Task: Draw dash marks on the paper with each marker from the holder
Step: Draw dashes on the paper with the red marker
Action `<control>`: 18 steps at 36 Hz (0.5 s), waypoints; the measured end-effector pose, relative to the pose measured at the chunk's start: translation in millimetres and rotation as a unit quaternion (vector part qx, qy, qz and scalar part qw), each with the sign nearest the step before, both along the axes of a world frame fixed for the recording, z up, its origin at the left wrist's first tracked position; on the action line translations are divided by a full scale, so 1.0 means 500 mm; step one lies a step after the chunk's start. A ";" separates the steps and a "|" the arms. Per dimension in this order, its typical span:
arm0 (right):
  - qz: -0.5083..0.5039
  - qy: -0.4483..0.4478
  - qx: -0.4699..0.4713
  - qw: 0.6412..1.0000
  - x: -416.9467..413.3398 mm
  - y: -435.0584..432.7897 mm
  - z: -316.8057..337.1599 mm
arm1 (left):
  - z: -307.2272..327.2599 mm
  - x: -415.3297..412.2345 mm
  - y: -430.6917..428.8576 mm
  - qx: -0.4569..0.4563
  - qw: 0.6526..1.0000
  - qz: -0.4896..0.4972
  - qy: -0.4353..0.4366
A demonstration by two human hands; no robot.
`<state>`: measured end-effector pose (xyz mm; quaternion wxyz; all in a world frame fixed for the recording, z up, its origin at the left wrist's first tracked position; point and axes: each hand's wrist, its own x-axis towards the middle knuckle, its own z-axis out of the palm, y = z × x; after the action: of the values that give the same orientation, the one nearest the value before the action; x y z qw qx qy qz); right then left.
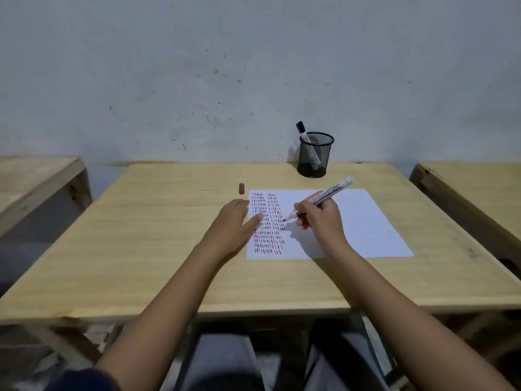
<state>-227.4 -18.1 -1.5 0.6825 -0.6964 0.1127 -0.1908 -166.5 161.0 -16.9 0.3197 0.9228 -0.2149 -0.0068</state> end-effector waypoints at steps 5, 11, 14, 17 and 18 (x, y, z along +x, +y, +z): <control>-0.022 0.028 -0.006 0.999 -0.038 0.021 -0.018 | -0.024 -0.028 -0.004 0.083 0.996 -0.021 -0.015; -0.014 0.041 -0.040 0.998 -0.047 0.028 -0.013 | -0.034 -0.024 -0.007 0.096 0.995 -0.006 -0.033; 0.001 0.046 -0.053 0.998 -0.047 0.031 -0.011 | -0.036 -0.022 -0.009 0.102 0.994 -0.001 -0.042; 0.010 0.044 -0.062 0.997 -0.051 0.031 -0.012 | -0.040 -0.022 -0.008 0.101 0.994 -0.001 -0.041; 0.015 0.048 -0.065 0.997 -0.052 0.031 -0.019 | -0.048 -0.022 -0.010 0.101 0.994 -0.003 -0.036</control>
<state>-253.6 -2.7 -10.9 0.6320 -0.7495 0.1223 -0.1544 -177.5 156.1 -40.9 0.2170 0.9493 -0.2276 0.0041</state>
